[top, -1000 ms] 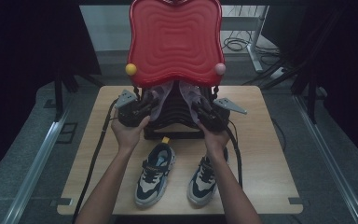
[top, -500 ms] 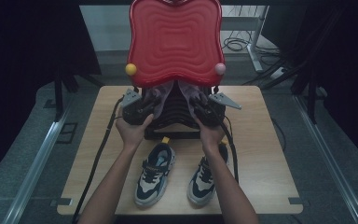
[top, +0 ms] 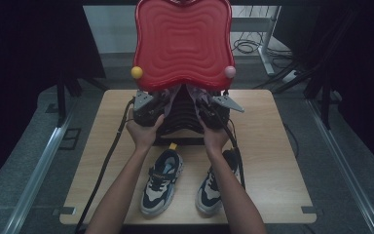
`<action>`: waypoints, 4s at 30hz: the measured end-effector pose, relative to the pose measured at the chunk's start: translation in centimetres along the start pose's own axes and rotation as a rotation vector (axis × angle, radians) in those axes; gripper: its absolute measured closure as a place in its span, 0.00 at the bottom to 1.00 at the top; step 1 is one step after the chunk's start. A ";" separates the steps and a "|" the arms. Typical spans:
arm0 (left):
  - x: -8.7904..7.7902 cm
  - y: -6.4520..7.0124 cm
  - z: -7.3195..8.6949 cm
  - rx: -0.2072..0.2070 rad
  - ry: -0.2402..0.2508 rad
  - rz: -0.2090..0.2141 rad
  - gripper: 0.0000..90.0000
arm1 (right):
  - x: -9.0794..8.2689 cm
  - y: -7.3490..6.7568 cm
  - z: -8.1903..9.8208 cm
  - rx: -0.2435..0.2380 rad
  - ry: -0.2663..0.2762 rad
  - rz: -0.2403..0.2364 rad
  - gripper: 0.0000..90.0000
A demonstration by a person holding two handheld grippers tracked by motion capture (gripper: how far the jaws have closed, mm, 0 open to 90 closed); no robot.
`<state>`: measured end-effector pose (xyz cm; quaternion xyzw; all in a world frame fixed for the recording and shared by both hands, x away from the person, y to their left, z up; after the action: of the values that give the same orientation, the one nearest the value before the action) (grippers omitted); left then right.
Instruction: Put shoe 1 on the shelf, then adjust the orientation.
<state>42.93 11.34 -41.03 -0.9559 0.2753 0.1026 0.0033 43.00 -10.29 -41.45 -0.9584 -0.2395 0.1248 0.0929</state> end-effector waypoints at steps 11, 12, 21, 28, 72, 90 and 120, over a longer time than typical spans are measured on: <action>1.0 0.9 1.1 0.095 -0.043 -0.025 0.95 | 1.6 -0.1 0.5 -0.074 -0.028 0.059 0.95; 1.3 1.1 1.7 0.109 -0.073 -0.021 0.95 | 1.6 -0.4 0.7 -0.084 -0.036 0.062 0.94; 1.6 1.2 2.5 0.060 -0.136 0.014 0.74 | 1.4 -0.4 1.4 -0.103 -0.094 0.031 0.76; 0.0 1.0 1.7 0.024 -0.134 0.038 0.63 | 0.5 -0.6 1.0 -0.090 -0.127 -0.015 0.62; -10.4 1.7 5.6 -0.111 -0.207 0.231 0.57 | -11.1 1.2 4.2 -0.130 -0.192 -0.252 0.59; -14.4 2.2 8.4 -0.114 -0.292 0.270 0.57 | -15.0 2.5 7.1 -0.158 -0.281 -0.292 0.55; -14.5 6.6 10.0 -0.094 -0.419 0.441 0.96 | -17.0 4.5 7.6 -0.124 -0.287 -0.209 0.53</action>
<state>25.49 13.98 -47.64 -0.8302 0.4644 0.3083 -0.0064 28.31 -21.46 -46.47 -0.9044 -0.3560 0.2348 0.0111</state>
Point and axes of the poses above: each handheld gripper's, and its own axes: x roughly forward along the jaws, z roughly out of its underside, y roughly to its right, the point moved 2 cm from there along x, roughly forward along the jaws, and after that the axes turned 1 degree about x, right-handed, at the moved point
